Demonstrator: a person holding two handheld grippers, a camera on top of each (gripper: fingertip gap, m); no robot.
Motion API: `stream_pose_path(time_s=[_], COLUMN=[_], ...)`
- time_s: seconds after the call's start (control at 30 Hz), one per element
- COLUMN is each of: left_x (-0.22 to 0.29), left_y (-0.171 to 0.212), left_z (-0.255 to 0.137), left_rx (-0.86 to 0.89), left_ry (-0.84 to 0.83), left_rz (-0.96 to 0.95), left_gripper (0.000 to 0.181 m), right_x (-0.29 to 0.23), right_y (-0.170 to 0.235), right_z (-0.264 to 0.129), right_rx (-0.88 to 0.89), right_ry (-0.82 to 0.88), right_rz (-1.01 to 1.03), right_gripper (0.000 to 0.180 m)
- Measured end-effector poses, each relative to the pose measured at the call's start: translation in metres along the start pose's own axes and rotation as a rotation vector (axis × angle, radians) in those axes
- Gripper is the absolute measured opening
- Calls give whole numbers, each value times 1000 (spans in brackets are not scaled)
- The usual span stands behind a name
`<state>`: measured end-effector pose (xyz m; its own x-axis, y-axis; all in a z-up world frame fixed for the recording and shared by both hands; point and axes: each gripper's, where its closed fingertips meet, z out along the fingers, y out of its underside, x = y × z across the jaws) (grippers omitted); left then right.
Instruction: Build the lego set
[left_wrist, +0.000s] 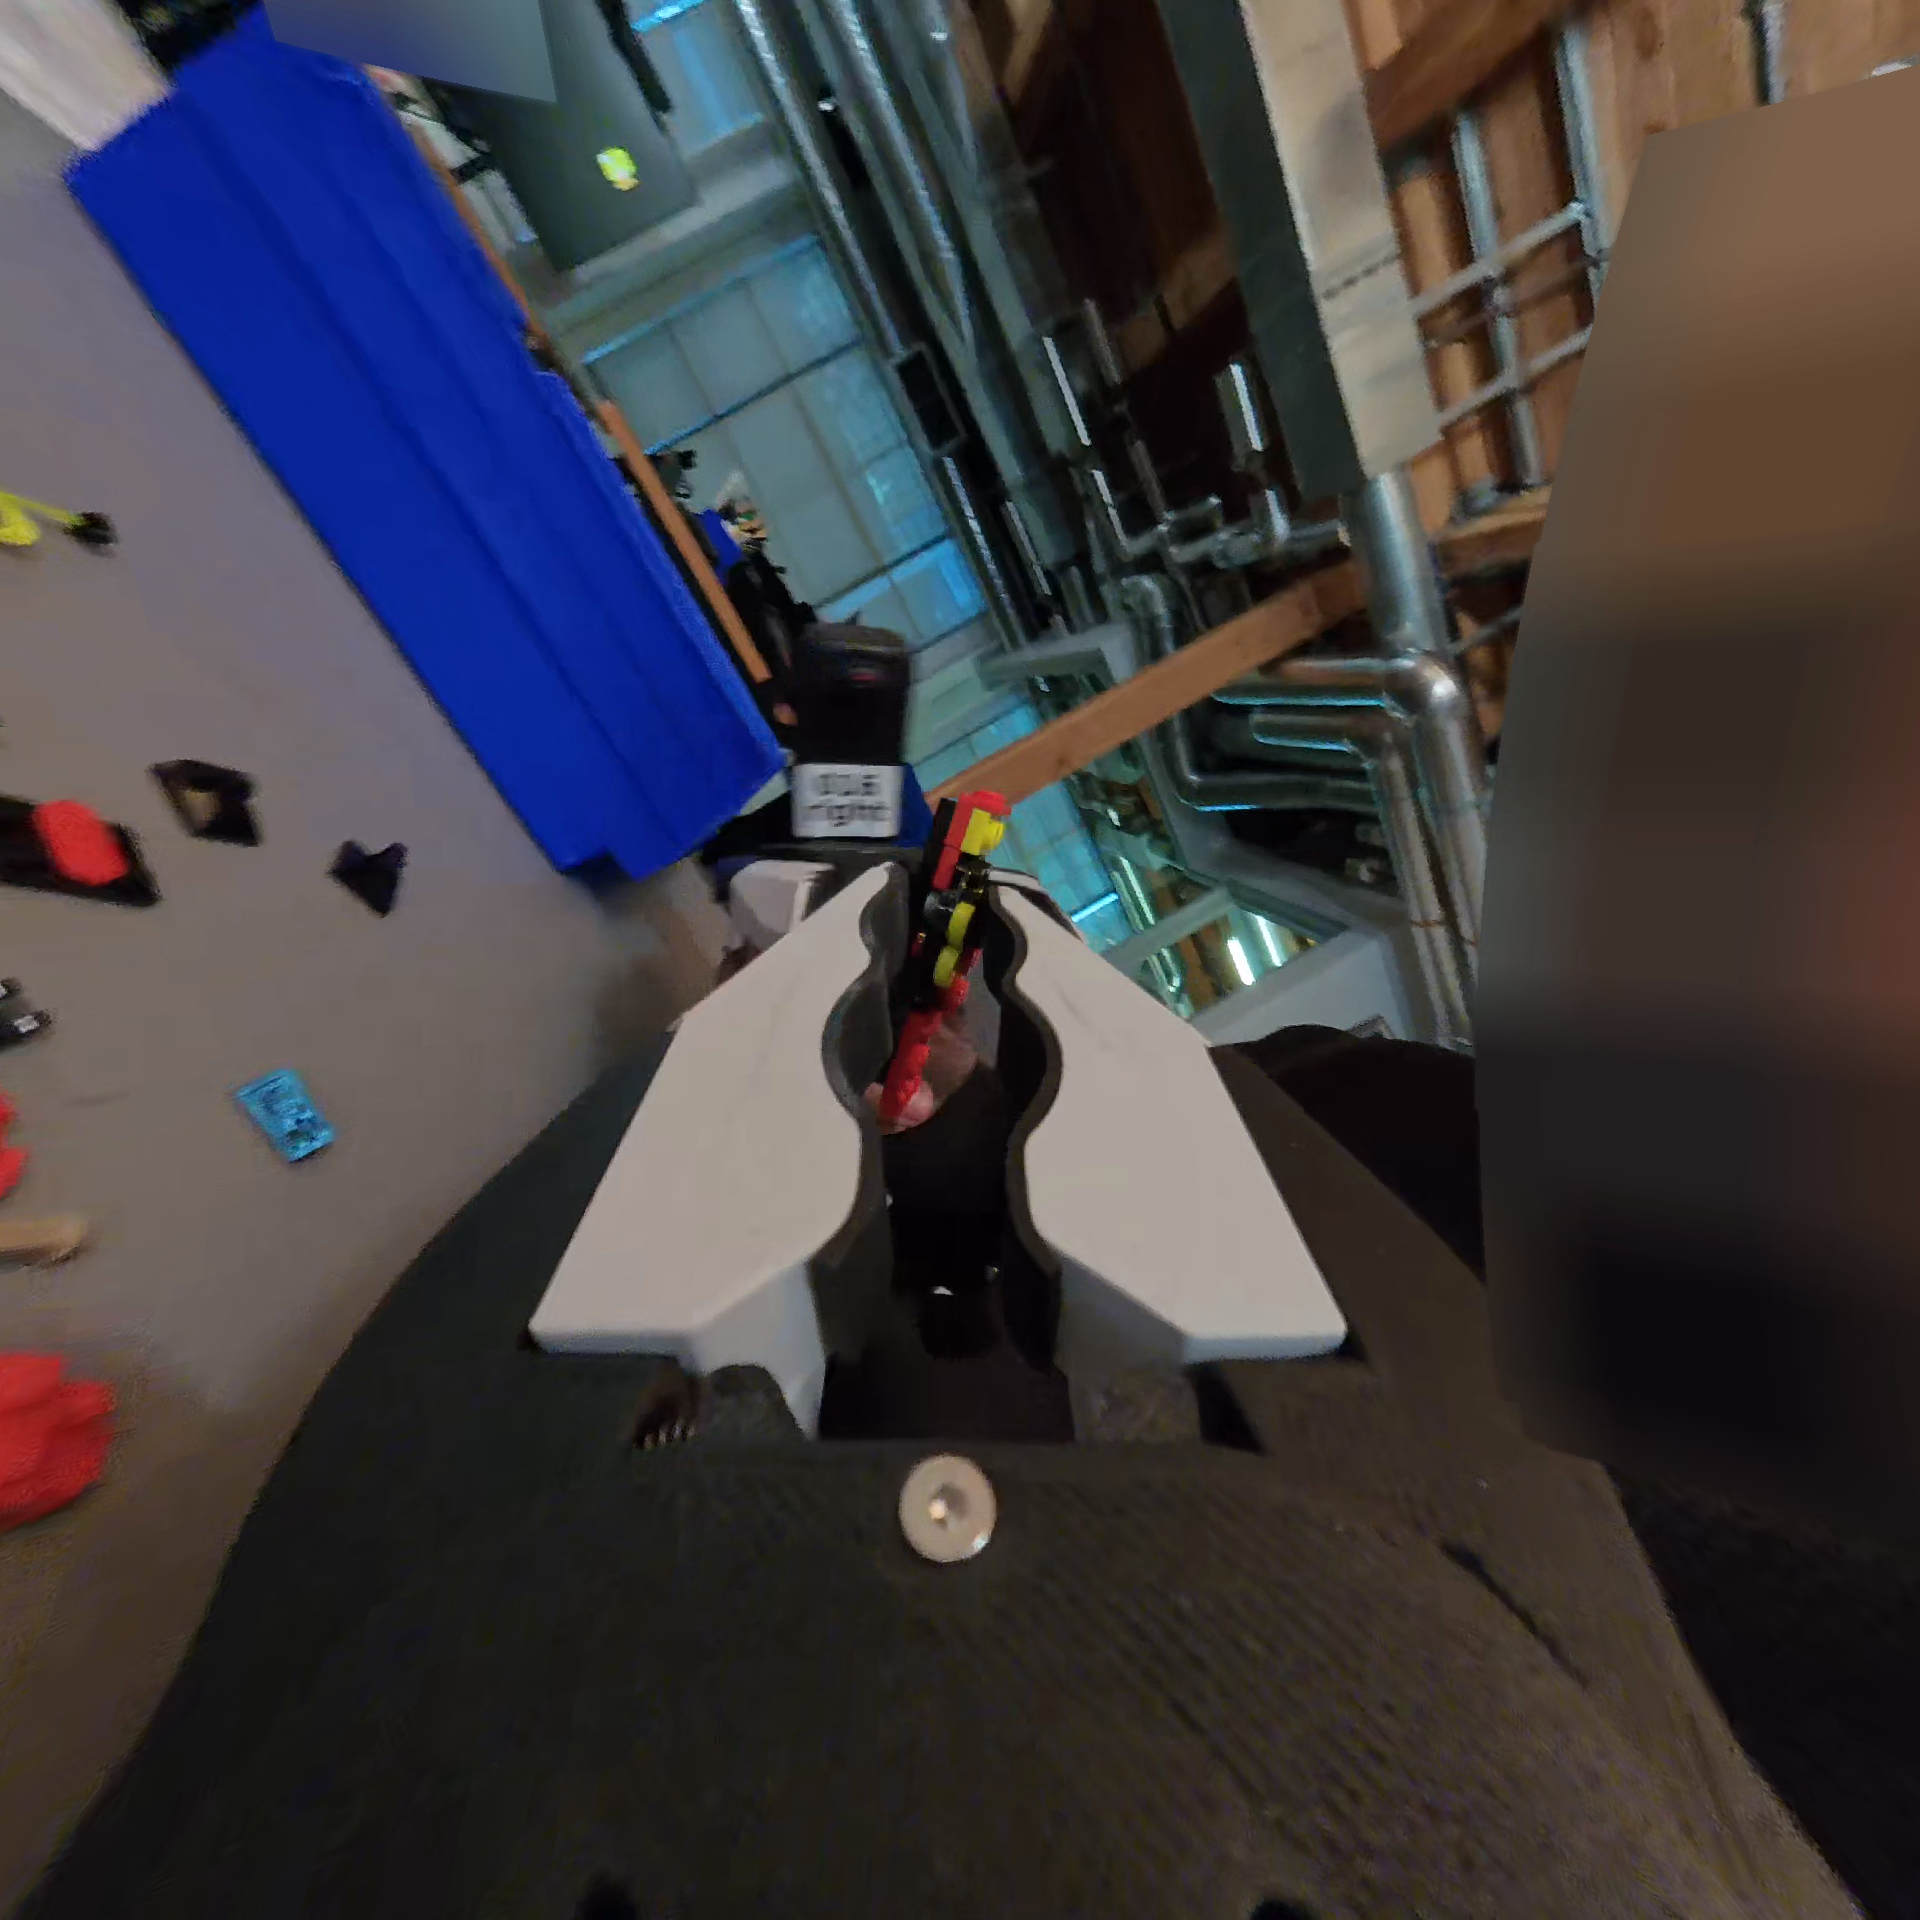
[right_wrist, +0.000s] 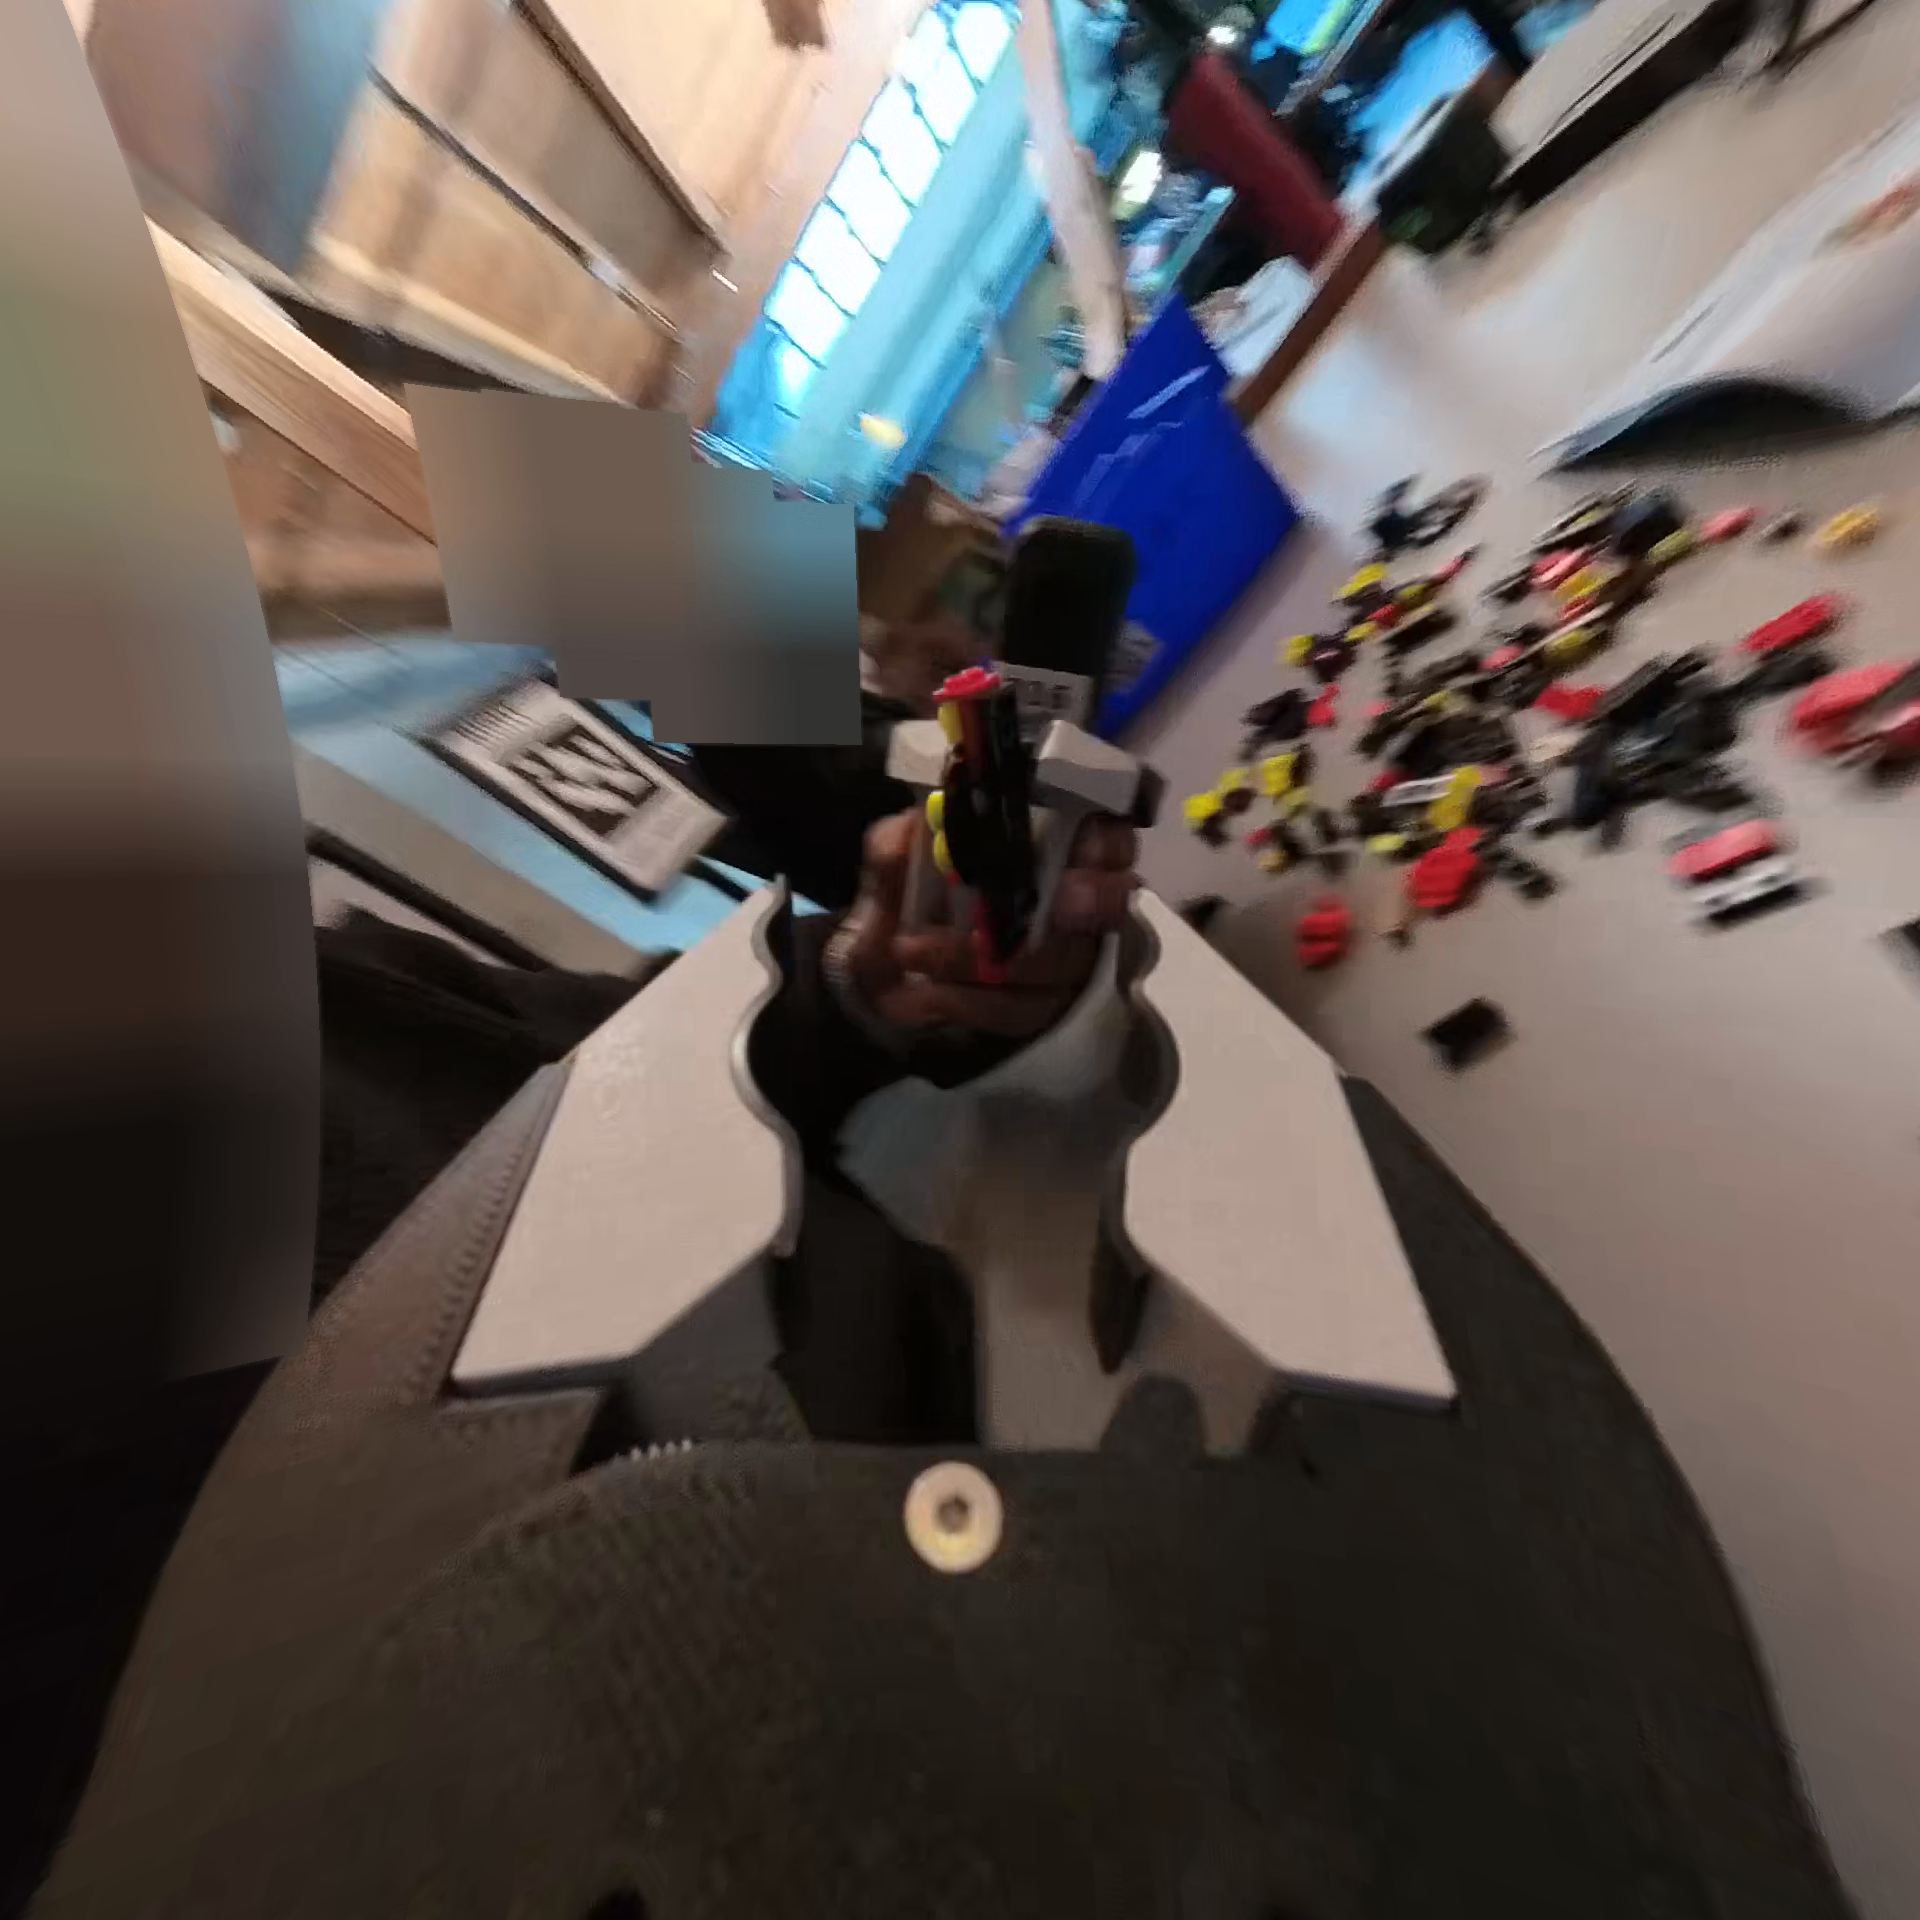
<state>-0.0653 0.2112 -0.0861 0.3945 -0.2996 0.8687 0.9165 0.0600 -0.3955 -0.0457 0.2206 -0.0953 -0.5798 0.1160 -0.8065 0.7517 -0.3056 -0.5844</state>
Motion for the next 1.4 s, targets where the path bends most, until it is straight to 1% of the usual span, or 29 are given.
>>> stream_pose_path(time_s=[0.03, 0.1, 0.13, 0.2, 0.27, 0.4, 0.5, 0.87, 1.0, 1.03, 1.07, 1.1, 1.27, 1.33, 1.4], left_x=[-4, -9, -11, -12, -11, -10, -14, -12, -11, -10, -8, -7, -11, -13, -13], left_y=[1, 4, 6, 12, 19, 24, 23, 26, 23, 22, 21, 21, 32, 38, 38], left_z=[0, 1, 3, 8, 12, 17, 16, 18, 17, 16, 15, 13, 14, 16, 17], left_rx=[0, -10, -19, -40, -62, -83, -82, -108, -101, -98, -99, -104, -183, -211, -202], left_ry=[-22, -58, -73, -91, -101, -108, -129, -127, -113, -99, -86, -77, -116, -127, -122], left_rz=[-2, 1, 10, 31, 55, 87, 88, 133, 92, 83, 78, 78, 143, 142, 127], left_gripper=[11, 10, 9, 10, 9, 9, 9, 8, 9, 15, 30, 31, 27, 25, 22], right_x=[4, 10, 11, 8, 6, 9, 12, 11, 10, 10, 9, 9, 8, 9, 8], right_y=[0, -1, 0, 4, 8, 6, 7, 8, 4, 0, -2, -5, -7, -4, 1], right_z=[0, 0, 0, 2, 3, 0, -1, -2, -2, -3, -6, -8, -11, -9, -6], right_rx=[-15, -39, -61, -91, -98, -66, -64, -130, -88, -69, -57, -48, 3, -12, -40], right_ry=[77, 209, 247, 269, 250, 189, 167, 198, 181, 180, 174, 164, 83, 75, 77], right_rz=[-112, -339, -421, -498, -470, -325, -267, -356, -324, -322, -316, -301, -133, -115, -125], right_gripper=[60, 59, 53, 46, 36, 13, 14, 13, 13, 13, 13, 13, 13, 13, 13])
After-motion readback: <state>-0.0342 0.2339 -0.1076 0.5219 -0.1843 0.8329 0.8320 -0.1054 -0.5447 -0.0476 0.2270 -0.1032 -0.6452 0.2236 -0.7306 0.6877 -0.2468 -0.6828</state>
